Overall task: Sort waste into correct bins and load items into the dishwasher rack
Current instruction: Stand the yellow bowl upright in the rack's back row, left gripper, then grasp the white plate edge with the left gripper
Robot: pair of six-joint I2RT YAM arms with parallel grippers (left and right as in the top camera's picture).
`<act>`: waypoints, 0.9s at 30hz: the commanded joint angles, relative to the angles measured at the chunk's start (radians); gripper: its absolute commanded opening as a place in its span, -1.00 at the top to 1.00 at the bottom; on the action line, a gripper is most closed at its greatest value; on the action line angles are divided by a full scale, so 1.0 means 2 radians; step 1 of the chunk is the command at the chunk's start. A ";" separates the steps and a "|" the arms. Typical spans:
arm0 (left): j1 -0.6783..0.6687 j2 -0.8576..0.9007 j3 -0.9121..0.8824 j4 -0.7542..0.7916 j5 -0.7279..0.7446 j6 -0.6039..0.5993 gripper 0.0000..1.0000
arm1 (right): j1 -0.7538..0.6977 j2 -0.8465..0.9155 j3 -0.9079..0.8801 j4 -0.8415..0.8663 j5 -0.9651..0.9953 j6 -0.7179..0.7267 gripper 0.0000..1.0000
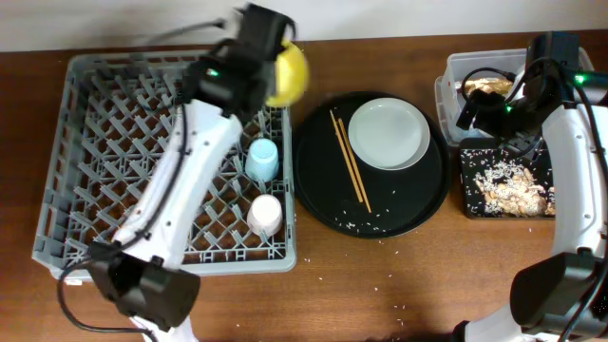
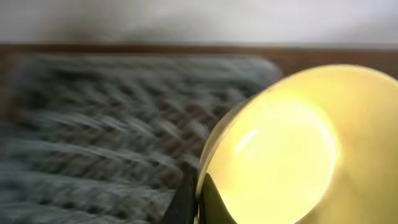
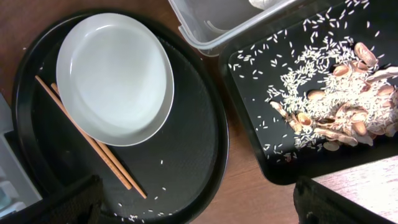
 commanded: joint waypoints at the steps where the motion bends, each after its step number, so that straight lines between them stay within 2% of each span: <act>1: 0.012 0.050 -0.002 0.073 -0.208 0.091 0.99 | -0.002 -0.013 -0.003 0.000 0.002 0.003 -0.97; 5: 0.005 0.169 -0.002 0.178 -0.369 0.186 0.99 | -0.002 -0.013 -0.003 0.000 0.002 0.003 -0.97; 6: 0.005 0.197 -0.002 0.179 -0.388 0.185 1.00 | -0.002 -0.013 -0.003 0.000 0.002 0.003 -0.97; 11: 0.005 0.226 -0.002 0.193 -0.383 0.185 0.99 | -0.002 -0.013 -0.003 0.000 0.002 0.003 -0.97; 17: -0.018 0.230 -0.002 0.185 -0.325 0.189 0.99 | -0.002 -0.013 -0.003 0.000 0.002 0.003 -0.97; 18: -0.019 0.231 -0.002 0.182 -0.290 0.208 0.99 | -0.002 -0.013 -0.003 0.000 0.002 0.003 -0.97; 21: -0.019 0.231 -0.002 0.180 -0.285 0.208 0.99 | -0.002 -0.013 -0.003 0.000 0.002 0.003 -0.97; 22: -0.019 0.231 -0.002 0.188 -0.330 0.208 0.99 | -0.002 -0.013 -0.003 0.000 0.002 0.003 -0.97; 23: -0.021 0.231 -0.002 0.208 -0.417 0.208 1.00 | -0.002 -0.013 -0.003 0.000 0.002 0.003 -0.97; 24: -0.025 0.231 -0.002 0.243 -0.507 0.243 1.00 | -0.002 -0.013 -0.003 0.000 0.002 0.003 -0.97; 25: -0.031 0.231 -0.002 0.252 -0.526 0.264 1.00 | -0.002 -0.013 -0.003 0.000 0.002 0.003 -0.97; 27: -0.038 0.231 -0.002 0.253 -0.511 0.263 1.00 | -0.002 -0.013 -0.003 0.000 0.002 0.003 -0.97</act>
